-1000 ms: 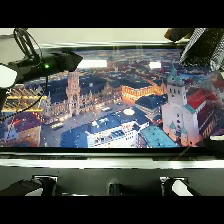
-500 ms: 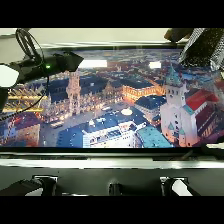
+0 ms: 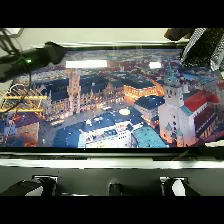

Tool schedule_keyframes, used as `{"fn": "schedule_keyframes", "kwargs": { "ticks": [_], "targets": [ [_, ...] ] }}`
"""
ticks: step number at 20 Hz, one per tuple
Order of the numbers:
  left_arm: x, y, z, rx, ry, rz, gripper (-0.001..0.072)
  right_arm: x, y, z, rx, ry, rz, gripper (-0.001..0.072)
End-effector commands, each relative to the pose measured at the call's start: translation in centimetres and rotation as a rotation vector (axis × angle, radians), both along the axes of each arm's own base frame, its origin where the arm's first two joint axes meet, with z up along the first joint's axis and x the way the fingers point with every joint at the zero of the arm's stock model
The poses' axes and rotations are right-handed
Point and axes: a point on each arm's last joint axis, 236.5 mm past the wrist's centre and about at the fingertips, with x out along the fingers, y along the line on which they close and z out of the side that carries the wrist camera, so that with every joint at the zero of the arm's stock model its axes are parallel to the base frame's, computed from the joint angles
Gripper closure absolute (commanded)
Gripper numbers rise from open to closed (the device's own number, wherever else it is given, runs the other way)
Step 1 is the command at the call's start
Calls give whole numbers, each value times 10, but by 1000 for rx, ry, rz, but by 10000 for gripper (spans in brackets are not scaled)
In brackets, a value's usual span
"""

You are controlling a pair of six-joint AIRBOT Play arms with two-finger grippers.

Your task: Fold the clothes and pants, and hang the long-sleeved shirts on hangers.

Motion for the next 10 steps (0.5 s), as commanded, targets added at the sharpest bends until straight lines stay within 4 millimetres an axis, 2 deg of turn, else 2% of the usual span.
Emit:
{"fn": "schedule_keyframes", "kwargs": {
  "ticks": [1, 2, 3, 4, 5, 7, 9, 10],
  "targets": [
    [0, 32, 15, -11, -29, 69, 164, 80, 41, 19, -26, -152, 465, 225],
    [1, 38, 17, -11, -32, 83, 166, 126, 45, -3, 43, -86, 607, 226],
    [3, 44, 16, -10, -31, 96, 169, 178, 55, -31, 118, 7, 777, 228],
    [4, 49, 16, -10, -31, 107, 173, 221, 72, -60, 179, 99, 941, 237],
    [5, 54, 16, -6, -31, 117, 183, 260, 93, -91, 239, 191, 1093, 306],
    [7, 62, 13, 36, -36, 135, 209, 317, 135, -152, 295, 405, 1259, 363],
    [5, 64, -1, 92, 1, 129, 412, 361, 186, -217, 329, 644, 1359, 449],
    [2, 67, -13, 135, 38, 123, 558, 377, 211, -250, 332, 774, 1376, 469]
  ]
}}
